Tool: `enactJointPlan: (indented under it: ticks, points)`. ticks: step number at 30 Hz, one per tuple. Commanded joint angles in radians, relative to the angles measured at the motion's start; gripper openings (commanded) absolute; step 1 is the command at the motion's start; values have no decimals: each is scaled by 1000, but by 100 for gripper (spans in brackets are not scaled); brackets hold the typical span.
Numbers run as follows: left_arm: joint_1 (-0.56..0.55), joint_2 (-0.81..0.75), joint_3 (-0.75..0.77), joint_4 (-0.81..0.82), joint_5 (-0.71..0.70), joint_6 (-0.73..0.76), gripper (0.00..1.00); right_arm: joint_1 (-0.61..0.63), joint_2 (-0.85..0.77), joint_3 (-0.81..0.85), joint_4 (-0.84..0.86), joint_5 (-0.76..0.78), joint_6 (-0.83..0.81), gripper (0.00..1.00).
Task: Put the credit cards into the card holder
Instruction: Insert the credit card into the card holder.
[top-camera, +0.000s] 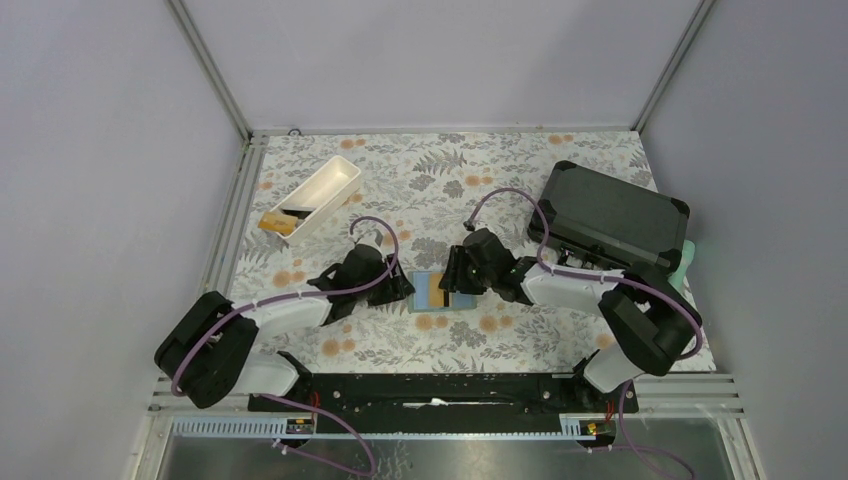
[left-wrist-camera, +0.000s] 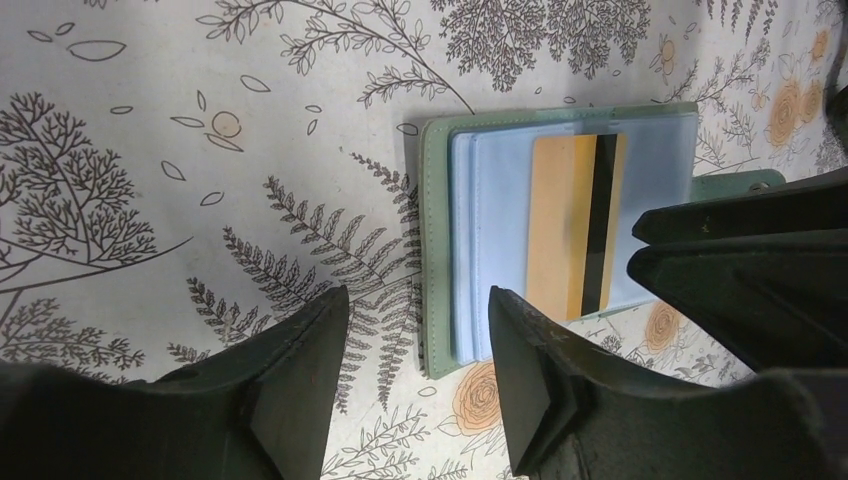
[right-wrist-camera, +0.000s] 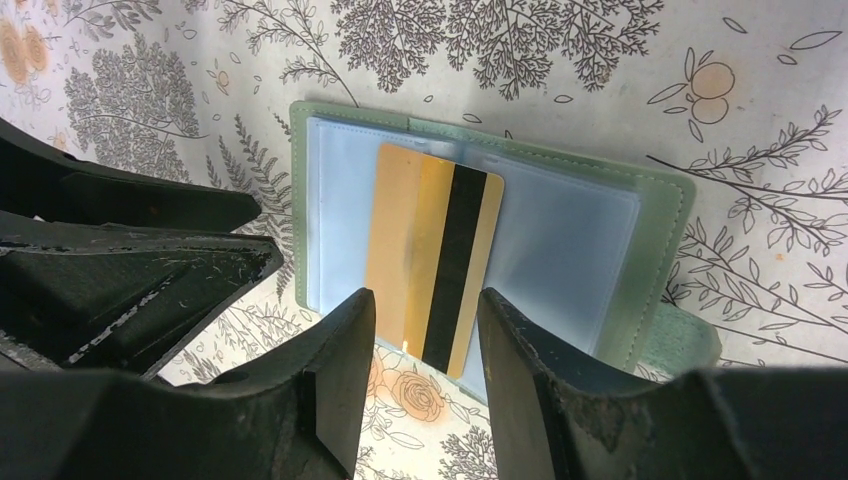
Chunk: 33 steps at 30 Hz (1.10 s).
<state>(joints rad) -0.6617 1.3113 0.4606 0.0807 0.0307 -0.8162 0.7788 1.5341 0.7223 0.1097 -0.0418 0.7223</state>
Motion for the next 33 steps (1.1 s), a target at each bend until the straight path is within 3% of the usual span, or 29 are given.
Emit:
enactJointPlan:
  ticks: [1,14,33]
  points:
    - [-4,35,29,40,5,18,56,11,37,46,2,26,-3,49]
    - [-5,88,29,64,9,24,52,23,95,49,3,50,14,48]
    - [-5,129,4,144,49,-5,34,50,128,77,42,12,36,39]
